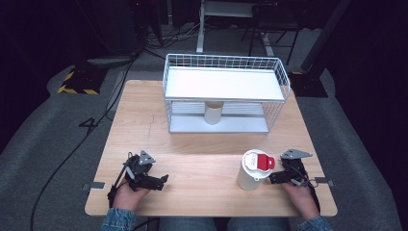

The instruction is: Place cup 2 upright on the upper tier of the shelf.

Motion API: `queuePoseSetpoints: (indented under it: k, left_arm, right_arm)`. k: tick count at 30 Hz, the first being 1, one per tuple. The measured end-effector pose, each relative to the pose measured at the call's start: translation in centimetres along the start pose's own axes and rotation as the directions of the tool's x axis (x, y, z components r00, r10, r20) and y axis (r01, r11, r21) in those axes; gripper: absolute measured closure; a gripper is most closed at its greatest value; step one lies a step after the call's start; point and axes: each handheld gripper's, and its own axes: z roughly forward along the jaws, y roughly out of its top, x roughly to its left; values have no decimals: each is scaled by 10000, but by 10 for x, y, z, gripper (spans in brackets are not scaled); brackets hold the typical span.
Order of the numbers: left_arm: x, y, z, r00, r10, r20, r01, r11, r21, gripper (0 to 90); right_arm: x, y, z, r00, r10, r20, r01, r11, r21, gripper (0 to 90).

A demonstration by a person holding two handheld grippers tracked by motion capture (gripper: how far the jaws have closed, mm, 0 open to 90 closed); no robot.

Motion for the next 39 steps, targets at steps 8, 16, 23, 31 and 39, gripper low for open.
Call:
queuePoseSetpoints:
  k: [8, 16, 23, 31, 39]
  left_arm:
    - [-1, -8, 11, 9997, 43, -253, -44, 10000, -52, 0]
    - [-5, -8, 15, 9979, -405, -500, 383, 9983, -434, 0]
    - [-4, -7, 16, 9977, -417, -537, 393, 9982, -460, 2]
    - [-4, -7, 16, 9975, -459, -532, 434, 9979, -477, 2]
    - [-4, -7, 16, 9975, -461, -538, 435, 9979, -477, 3]
  right_arm:
    - [-1, -1, -1, 10000, 19, -1, -19, 10000, -4, 7]
    - [-1, -1, -1, 10000, 31, -6, -31, 10000, -9, 6]
    - [-1, -1, -1, 10000, -23, -4, 23, 10000, -19, 7]
    - [-1, -2, -3, 9999, -112, 60, 113, 9999, -23, 9]
    - [-3, 2, -24, 9996, -248, -133, 247, 9997, -72, 9]
